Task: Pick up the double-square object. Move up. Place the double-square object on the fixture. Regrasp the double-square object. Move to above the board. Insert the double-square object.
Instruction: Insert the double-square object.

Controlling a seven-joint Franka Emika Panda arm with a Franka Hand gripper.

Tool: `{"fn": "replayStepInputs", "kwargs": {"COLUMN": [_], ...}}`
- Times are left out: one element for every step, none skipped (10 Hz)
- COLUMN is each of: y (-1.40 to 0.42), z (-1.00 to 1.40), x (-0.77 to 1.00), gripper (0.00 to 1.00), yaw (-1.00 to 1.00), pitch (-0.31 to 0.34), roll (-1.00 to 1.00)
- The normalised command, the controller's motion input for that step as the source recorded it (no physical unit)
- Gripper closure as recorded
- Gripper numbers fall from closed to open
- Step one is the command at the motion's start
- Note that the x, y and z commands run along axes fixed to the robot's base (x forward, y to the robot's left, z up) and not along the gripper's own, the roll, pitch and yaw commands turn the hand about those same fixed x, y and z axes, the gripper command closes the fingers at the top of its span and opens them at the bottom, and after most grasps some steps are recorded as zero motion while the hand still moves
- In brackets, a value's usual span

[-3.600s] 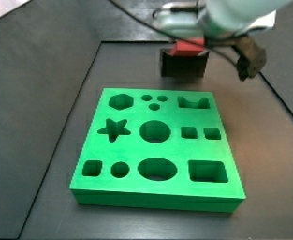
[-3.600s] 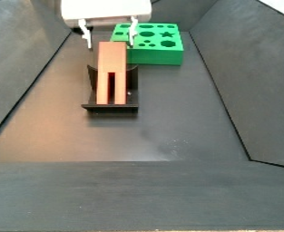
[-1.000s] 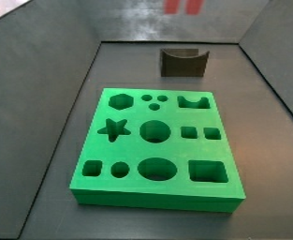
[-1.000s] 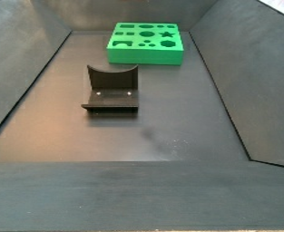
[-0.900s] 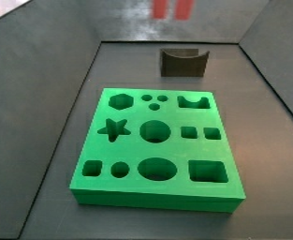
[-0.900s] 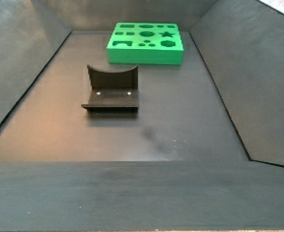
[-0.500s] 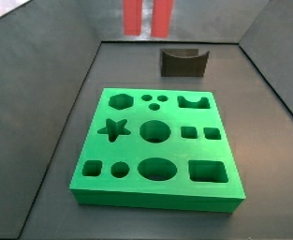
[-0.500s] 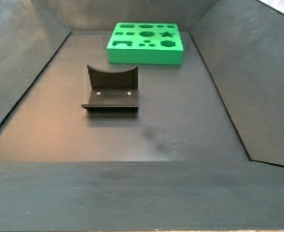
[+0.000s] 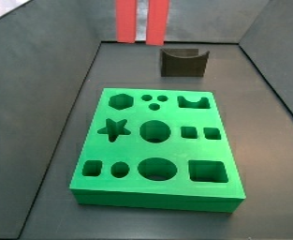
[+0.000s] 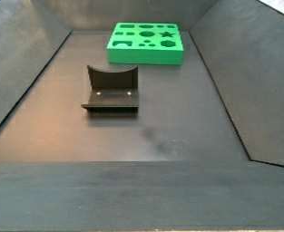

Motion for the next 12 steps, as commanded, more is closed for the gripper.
{"fn": "replayStepInputs", "kwargs": {"y": [-0.12,-0.16,-0.19,-0.23,-0.37,-0.4,-0.41,-0.35,-0.26,-0.13,-0.07,-0.04], "z": [-0.27,-0.3,-0.33,-0.35,-0.38,-0.36,-0.37,-0.38,-0.39,-0.32,-0.28,-0.27], "x": [0.5,0.71,0.79,0.77,0.71,0.71,0.76,0.78,0.83,0.9,0.91,0.9], "gripper": [1.0,1.0,1.0,1.0,1.0,1.0,1.0,1.0,1.0,1.0,1.0,1.0], "yaw": [0.0,0.0,0.0,0.0,0.0,0.0,0.0,0.0,0.0,0.0,0.0,0.0], "pitch": [-0.034,-0.016,-0.007,-0.013,-0.013,-0.004,0.0,0.0,0.0,0.0,0.001,0.0], "roll": [0.06,0.08,0.09,0.11,0.19,0.22,0.23,0.21,0.18,0.13,0.12,0.04]}}
